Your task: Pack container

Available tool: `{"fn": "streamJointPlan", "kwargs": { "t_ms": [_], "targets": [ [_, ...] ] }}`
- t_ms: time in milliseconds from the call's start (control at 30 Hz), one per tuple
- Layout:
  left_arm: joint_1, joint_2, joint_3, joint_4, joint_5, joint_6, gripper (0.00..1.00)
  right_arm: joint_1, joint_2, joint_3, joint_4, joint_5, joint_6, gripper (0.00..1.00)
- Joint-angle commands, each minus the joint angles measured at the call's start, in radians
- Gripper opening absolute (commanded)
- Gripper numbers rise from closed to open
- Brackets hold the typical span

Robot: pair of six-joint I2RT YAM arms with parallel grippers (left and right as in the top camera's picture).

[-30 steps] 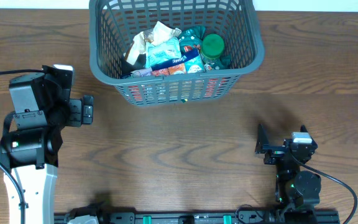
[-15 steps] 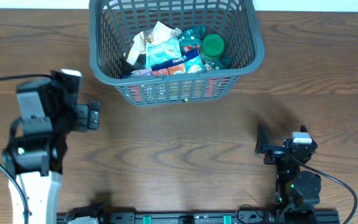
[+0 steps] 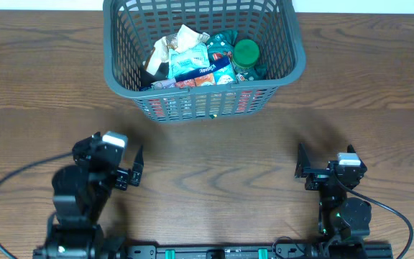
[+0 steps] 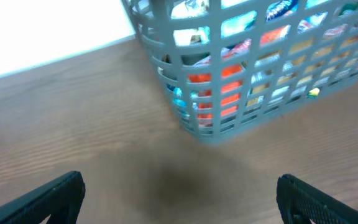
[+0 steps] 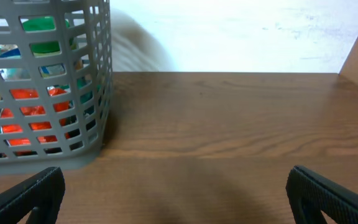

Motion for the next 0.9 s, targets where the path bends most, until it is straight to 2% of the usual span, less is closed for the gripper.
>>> {"fn": "streamJointPlan", "kwargs": {
  "t_ms": [0,200,300,500,633,867],
  "targets": [
    [-0.014,-0.09,-0.095,0.114,0.016,-0.016,0.99,0.008,-0.008,-0.008,0.0,0.0,-0.012,0.99],
    [-0.015,-0.202,-0.276,0.43,0.016,-0.016,0.99,0.008,-0.008,-0.008,0.0,0.0,-0.011,0.99],
    [-0.015,-0.257,-0.348,0.495,0.016,-0.016,0.99,0.008,-0.008,-0.008,0.0,0.0,-0.011,0.99],
    [-0.016,-0.356,-0.417,0.496,0.013,-0.031,0.99,0.008,-0.008,-0.008,0.0,0.0,-0.011,0.99],
    [-0.022,-0.419,-0.422,0.42,-0.002,-0.068,0.99,0.008,-0.008,-0.008,0.0,0.0,-0.012,0.99],
    [-0.023,-0.436,-0.422,0.352,-0.074,-0.293,0.99,0.008,-0.008,-0.008,0.0,0.0,-0.011,0.99]
  ]
}}
